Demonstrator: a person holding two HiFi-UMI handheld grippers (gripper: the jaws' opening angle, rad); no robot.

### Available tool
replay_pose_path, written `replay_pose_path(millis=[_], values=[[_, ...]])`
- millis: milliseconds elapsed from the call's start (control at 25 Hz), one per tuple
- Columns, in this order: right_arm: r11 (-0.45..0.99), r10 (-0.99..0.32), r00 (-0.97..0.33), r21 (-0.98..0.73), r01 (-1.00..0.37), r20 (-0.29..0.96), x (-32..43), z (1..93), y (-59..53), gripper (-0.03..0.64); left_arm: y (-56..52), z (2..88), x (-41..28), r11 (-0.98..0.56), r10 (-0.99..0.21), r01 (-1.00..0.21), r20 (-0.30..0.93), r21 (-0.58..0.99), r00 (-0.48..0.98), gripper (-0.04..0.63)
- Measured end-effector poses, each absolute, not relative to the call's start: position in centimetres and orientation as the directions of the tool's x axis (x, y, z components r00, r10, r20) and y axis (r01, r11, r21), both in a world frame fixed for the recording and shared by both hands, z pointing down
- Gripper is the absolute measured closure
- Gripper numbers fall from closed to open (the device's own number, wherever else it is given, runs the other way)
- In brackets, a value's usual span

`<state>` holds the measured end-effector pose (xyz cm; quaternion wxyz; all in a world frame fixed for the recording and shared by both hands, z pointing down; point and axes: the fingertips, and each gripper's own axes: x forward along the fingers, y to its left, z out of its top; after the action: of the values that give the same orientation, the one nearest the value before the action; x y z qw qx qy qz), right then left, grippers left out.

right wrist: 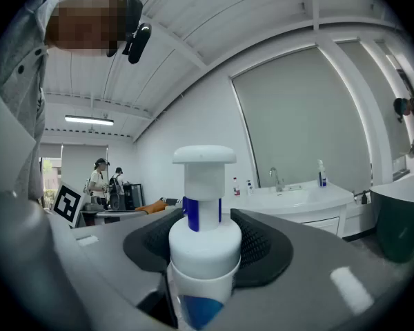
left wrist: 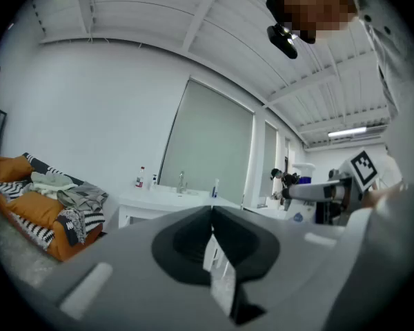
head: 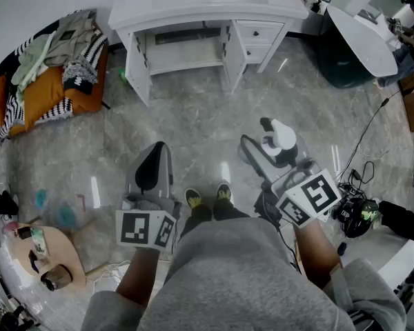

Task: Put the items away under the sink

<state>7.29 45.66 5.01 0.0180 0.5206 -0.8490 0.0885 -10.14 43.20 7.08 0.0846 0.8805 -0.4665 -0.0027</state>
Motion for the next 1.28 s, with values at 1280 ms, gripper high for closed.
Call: replay_pose_path(millis=[1280], values=[[0.431,-0.890,-0.451,-0.204,-0.879,0.066,1.0,3.5,46.3,0.399,44.3,5.4,-17.5,-0.525,-0.842,-0.836,0.050,0.159,0.537,0.583]])
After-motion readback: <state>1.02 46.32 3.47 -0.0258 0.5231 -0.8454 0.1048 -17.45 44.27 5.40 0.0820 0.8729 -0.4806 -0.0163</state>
